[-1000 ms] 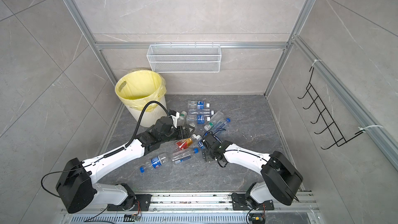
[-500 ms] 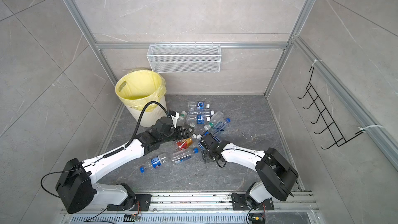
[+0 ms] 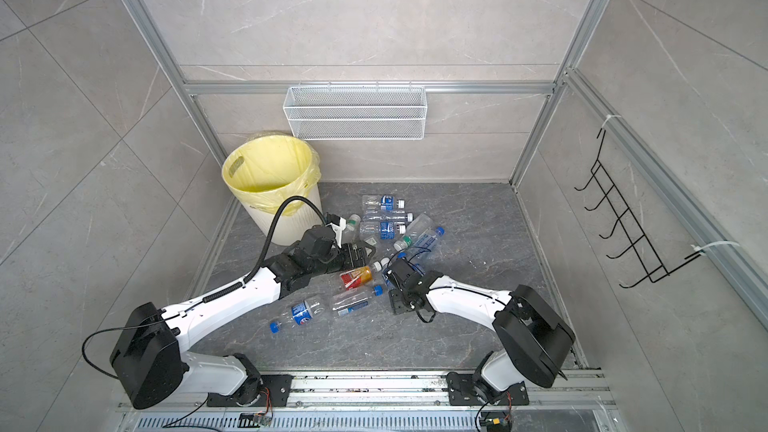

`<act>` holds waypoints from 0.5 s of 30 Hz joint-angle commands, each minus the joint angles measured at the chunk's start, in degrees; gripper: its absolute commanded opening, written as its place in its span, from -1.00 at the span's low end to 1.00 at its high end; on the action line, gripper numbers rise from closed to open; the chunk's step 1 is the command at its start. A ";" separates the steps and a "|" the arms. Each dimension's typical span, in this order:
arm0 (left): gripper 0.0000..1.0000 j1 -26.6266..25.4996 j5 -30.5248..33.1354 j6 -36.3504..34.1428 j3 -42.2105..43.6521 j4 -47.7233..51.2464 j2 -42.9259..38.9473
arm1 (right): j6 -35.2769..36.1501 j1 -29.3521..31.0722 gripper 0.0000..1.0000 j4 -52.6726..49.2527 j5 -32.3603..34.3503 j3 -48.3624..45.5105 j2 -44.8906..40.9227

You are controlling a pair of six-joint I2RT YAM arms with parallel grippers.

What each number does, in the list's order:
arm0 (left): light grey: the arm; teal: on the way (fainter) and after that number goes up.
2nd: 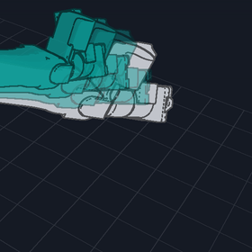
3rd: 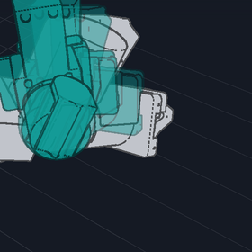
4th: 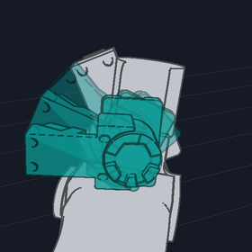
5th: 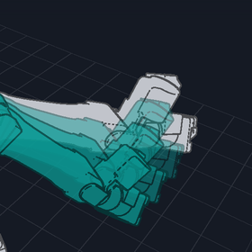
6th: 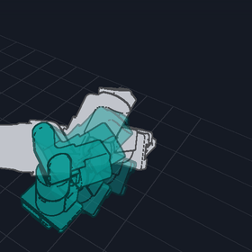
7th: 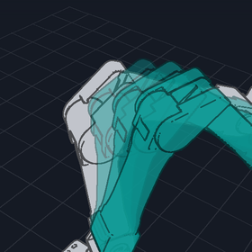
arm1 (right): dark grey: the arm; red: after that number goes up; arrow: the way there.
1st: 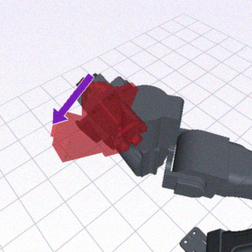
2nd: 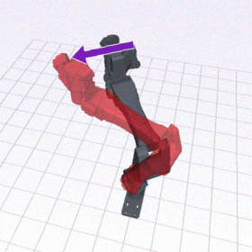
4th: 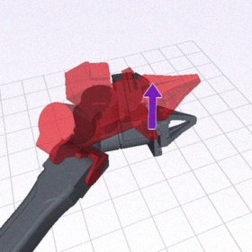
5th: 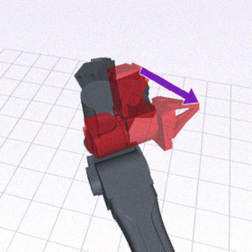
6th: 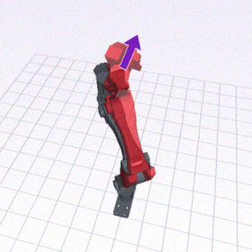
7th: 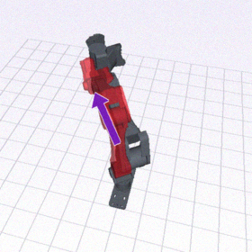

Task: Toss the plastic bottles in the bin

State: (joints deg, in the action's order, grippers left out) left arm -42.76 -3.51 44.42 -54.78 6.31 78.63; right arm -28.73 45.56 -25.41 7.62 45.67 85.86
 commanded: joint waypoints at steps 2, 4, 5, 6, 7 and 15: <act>1.00 -0.11 0.87 -0.05 -3.44 1.28 -0.06 | -0.35 0.40 0.27 -2.15 0.28 1.31 -3.35; 1.00 -0.08 1.63 0.15 -3.94 1.74 -0.05 | -0.09 0.45 0.25 -3.11 0.90 1.80 -4.49; 1.00 -0.06 1.70 0.13 -4.37 1.85 -0.06 | 0.22 0.41 0.24 -3.68 1.16 2.29 -4.89; 1.00 -0.09 1.96 0.13 -4.98 2.23 0.07 | 0.47 0.46 0.24 -4.41 1.45 2.96 -5.30; 1.00 -0.01 2.29 0.20 -5.59 2.88 0.27 | 0.69 0.46 0.24 -5.01 1.58 3.83 -5.61; 1.00 4.32 -2.03 7.78 -9.01 3.09 1.95 | 0.47 0.41 0.24 -7.99 1.45 13.19 -8.02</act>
State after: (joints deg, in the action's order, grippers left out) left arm -40.73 -2.74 48.10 -61.84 10.28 80.01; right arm -28.71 45.74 -31.31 8.12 54.50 79.46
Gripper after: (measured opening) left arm 0.998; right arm 0.641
